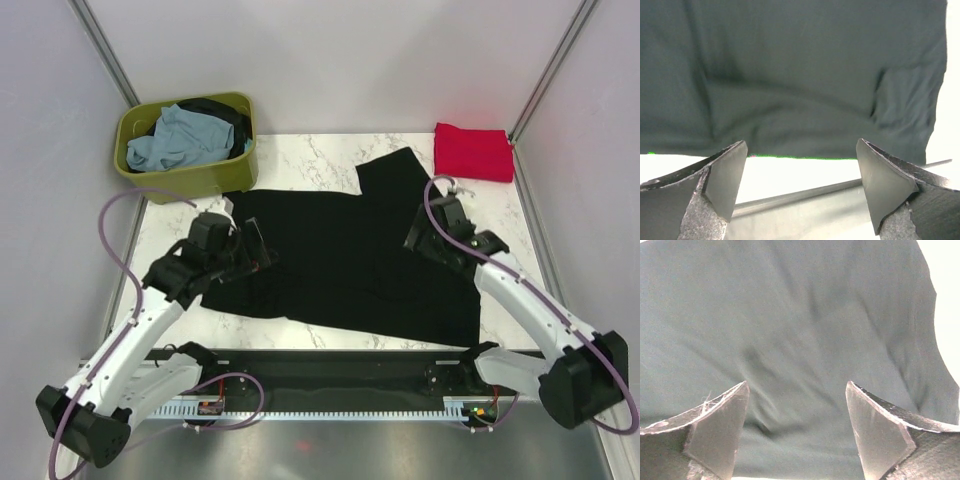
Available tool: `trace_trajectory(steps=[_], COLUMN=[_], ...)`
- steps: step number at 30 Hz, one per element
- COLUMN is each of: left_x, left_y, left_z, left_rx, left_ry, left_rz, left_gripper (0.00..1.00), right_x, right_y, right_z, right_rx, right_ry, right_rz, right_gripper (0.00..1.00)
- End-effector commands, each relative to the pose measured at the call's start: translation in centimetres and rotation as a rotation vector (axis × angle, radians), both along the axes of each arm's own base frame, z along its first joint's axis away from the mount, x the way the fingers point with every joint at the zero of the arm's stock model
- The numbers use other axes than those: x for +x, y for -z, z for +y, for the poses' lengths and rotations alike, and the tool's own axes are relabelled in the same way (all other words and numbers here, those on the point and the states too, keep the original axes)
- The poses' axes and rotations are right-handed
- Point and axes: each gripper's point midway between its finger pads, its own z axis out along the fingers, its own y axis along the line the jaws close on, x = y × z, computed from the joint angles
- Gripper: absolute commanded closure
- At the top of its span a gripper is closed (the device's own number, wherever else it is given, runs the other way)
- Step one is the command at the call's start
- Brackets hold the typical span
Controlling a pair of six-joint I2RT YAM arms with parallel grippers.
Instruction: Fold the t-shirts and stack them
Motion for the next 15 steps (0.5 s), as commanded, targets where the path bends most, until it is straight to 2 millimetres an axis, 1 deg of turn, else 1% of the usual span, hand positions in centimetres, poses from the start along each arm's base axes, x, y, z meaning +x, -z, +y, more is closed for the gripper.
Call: trace_trajectory(steps=[1,2,3,4,5,6,7,8,9,10,11,12,13,14,15], left_x=[0.8,1.1,1.2,1.1,1.0,1.0,0.9,0.8,0.7,0.6,0.6,0.4,0.5,0.5,0.5], left_y=[-3.5,-4.1,-4.2,-4.0,-4.2,-4.3,-4.3,-3.9,-4.0,-3.6,-3.6,-4.1,-4.4,-4.3,-4.3], left_z=[2.7,3.5,3.9,4.3,4.9,5.1,5.3,5.9,6.2,6.4,6.5,6.4,6.1,6.0,6.0], left_rx=[0.189,0.221,0.243,0.271,0.288,0.298,0.306,0.333,0.339,0.342,0.337,0.319,0.304,0.296,0.296], left_ry=[0.046,0.030,0.028,0.032,0.021,0.024,0.023,0.015,0.007,-0.007,-0.011,-0.008,-0.004,0.002,0.001], left_rz=[-0.122,-0.155,-0.173,-0.182,-0.199,-0.212,-0.222,-0.222,-0.239,-0.244,-0.254,-0.276,-0.299,-0.305,-0.310], left_gripper=[0.02,0.01,0.00,0.00,0.00,0.00,0.00,0.00,0.00,0.00,0.00,0.00,0.00,0.00,0.00], right_x=[4.9,6.6,8.5,9.9,12.0,14.3,15.9,18.1,20.8,22.4,24.4,27.1,28.5,30.1,32.6], right_y=[-4.8,-4.7,-6.9,-7.5,-6.3,-8.4,-8.3,-5.3,-7.7,-7.4,-4.0,-6.2,-5.5,-1.6,-3.8], right_z=[-0.5,-0.3,0.2,-0.2,0.1,0.3,0.2,0.1,0.3,-0.4,-0.4,-0.1,-0.7,-0.8,-0.8], right_rx=[-0.115,-0.141,-0.128,-0.122,-0.125,-0.116,-0.116,-0.118,-0.120,-0.133,-0.160,-0.152,-0.172,-0.190,-0.176], right_ry=[0.012,-0.003,0.005,0.021,0.015,0.010,0.012,-0.005,-0.015,-0.005,-0.016,-0.020,-0.028,-0.035,-0.031], right_rz=[-0.116,-0.119,-0.172,-0.184,-0.164,-0.210,-0.203,-0.129,-0.183,-0.176,-0.111,-0.174,-0.167,-0.107,-0.174], right_gripper=[0.11,0.11,0.09,0.07,0.07,0.07,0.07,0.07,0.07,0.07,0.07,0.07,0.08,0.08,0.08])
